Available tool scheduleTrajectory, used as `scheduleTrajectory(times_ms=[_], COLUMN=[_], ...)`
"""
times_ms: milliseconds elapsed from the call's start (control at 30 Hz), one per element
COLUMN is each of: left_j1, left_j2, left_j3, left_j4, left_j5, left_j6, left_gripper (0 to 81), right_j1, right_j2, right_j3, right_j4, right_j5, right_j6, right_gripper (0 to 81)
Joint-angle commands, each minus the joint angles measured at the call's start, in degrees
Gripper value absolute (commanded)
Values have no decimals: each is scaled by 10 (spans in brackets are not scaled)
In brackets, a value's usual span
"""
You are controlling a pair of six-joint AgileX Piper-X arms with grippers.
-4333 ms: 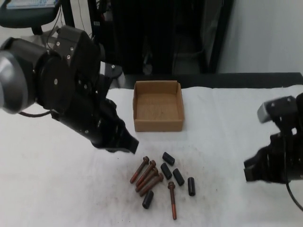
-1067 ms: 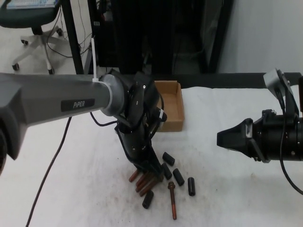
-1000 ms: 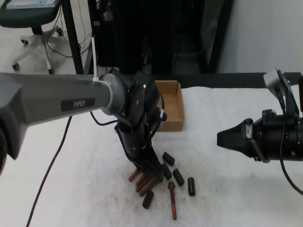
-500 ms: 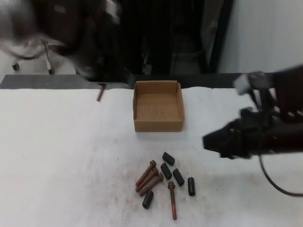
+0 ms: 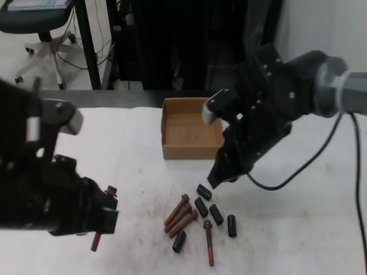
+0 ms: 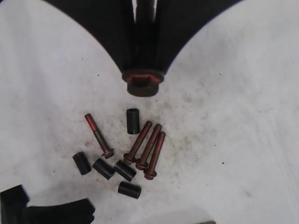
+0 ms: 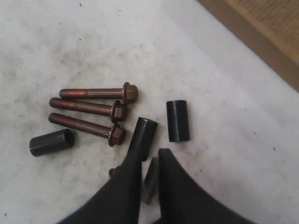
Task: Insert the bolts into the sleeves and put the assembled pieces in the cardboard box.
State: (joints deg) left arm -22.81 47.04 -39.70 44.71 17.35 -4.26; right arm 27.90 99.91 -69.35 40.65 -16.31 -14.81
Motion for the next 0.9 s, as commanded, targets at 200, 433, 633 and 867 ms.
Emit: scheduleTrajectory(times_ms=[200,433,633,867], left_j1=[-2,-2,-2,-2], left_j2=[-41,-41,-41,-40], left_j3=[-2,-2,-2,-2], left_j4=[-16,-16,-16,-17], left_j5=[5,69,71,67], left_j6=[0,-1,4,3], left_gripper=[4,4,4,4], right_j1=[11,10,13,15], right_j2=[37,31,31,49], right_j3=[-12,-16,-18,-19], right_j4=[48,51,-32,-47], right_j5=[85,117,112,112], right_j6=[-7,-7,-7,-56], right_gripper=[265,294,294,294])
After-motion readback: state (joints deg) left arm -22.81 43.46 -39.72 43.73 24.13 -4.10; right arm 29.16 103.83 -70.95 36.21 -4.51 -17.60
